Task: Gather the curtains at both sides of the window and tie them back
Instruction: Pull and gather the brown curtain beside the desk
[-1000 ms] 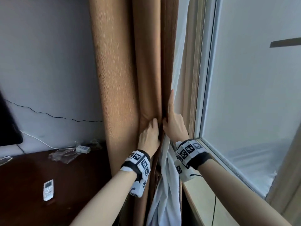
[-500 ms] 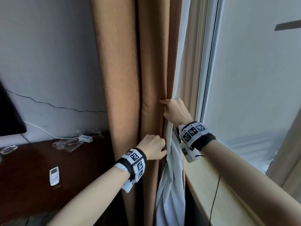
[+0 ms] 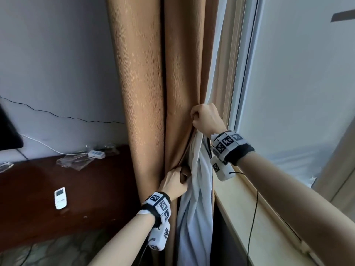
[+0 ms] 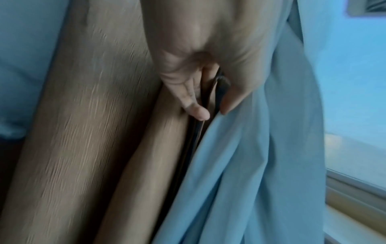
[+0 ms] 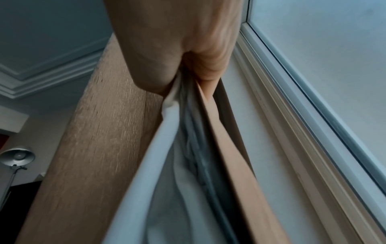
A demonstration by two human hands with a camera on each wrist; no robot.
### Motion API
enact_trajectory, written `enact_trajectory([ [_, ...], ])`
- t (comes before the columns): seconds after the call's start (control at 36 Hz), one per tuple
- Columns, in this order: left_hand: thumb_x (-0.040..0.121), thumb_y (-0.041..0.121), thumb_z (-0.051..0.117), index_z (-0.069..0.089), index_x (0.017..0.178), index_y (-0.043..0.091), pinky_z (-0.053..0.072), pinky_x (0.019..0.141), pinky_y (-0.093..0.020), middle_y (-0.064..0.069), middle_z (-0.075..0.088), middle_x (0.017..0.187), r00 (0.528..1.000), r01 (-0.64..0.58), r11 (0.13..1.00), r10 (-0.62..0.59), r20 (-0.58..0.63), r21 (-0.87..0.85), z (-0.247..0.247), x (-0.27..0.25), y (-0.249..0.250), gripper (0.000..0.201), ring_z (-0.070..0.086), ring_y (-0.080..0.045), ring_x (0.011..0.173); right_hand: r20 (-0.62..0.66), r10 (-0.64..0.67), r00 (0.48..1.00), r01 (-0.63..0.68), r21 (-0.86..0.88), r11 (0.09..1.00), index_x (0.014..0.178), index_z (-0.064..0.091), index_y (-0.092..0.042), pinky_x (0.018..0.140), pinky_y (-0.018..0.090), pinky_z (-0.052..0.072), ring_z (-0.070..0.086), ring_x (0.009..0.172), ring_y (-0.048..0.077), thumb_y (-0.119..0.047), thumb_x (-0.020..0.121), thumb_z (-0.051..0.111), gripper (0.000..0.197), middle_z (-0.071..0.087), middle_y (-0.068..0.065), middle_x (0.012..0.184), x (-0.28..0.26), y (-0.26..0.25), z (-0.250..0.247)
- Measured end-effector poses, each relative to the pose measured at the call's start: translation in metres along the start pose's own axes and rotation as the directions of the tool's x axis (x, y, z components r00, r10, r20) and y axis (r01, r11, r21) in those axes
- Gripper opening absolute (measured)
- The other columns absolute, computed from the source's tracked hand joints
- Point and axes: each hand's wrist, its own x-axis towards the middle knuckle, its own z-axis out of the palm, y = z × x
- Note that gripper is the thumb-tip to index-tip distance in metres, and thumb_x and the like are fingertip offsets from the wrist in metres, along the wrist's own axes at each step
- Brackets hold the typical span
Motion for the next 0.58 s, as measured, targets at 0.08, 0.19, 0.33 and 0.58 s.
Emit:
enact_trajectory([
  [0.08, 0.081, 0.035, 0.056, 0.066, 0.100, 0.023, 0.054, 0.073, -0.035, -0.008, 0.071, 0.095, 0.994, 0.066, 0.996, -0.071, -0.082, -0.063, 0.009, -0.002, -0.007, 0.025, 0.065, -0.032, 0.092, 0.002, -0.007, 1.000, 0.007, 0.005, 1.000, 0.068, 0.067, -0.007, 0.060, 0.031, 0.050, 0.057, 0.066, 0.028, 0.007, 0.068, 0.041, 0.029, 0.062, 0.010, 0.062, 0.000, -0.002, 0.001],
  [0.19, 0.084, 0.017, 0.060, 0.067, 0.112, 0.019, 0.051, 0.076, -0.034, -0.010, 0.071, 0.104, 0.957, 0.074, 0.994, -0.094, -0.275, -0.083, 0.015, -0.004, -0.012, 0.029, 0.063, -0.032, 0.097, 0.013, -0.007, 1.000, 0.007, -0.007, 1.000, 0.071, 0.069, -0.006, 0.061, 0.027, 0.045, 0.056, 0.069, 0.026, 0.008, 0.069, 0.042, 0.030, 0.061, 0.008, 0.063, 0.001, -0.002, 0.002],
  [0.33, 0.091, 0.009, 0.054, 0.066, 0.109, 0.009, 0.051, 0.077, -0.038, -0.017, 0.072, 0.096, 0.940, 0.090, 0.964, -0.165, -0.299, -0.250, 0.016, -0.006, -0.038, 0.021, 0.067, -0.036, 0.091, -0.002, -0.005, 1.000, 0.005, -0.023, 1.000, 0.071, 0.068, -0.007, 0.062, 0.031, 0.051, 0.059, 0.067, 0.027, 0.006, 0.070, 0.042, 0.030, 0.065, 0.011, 0.067, 0.002, 0.008, 0.002],
  [0.58, 0.098, 0.029, 0.049, 0.060, 0.085, 0.008, 0.045, 0.070, -0.038, -0.004, 0.064, 0.073, 0.962, -0.103, 0.951, 0.021, -0.271, -0.291, -0.036, -0.020, -0.048, 0.028, 0.059, -0.019, 0.071, -0.011, 0.002, 1.000, -0.002, -0.025, 1.000, 0.074, 0.068, -0.005, 0.060, 0.026, 0.039, 0.054, 0.068, 0.026, 0.008, 0.072, 0.044, 0.028, 0.056, 0.006, 0.066, 0.007, 0.005, 0.007],
])
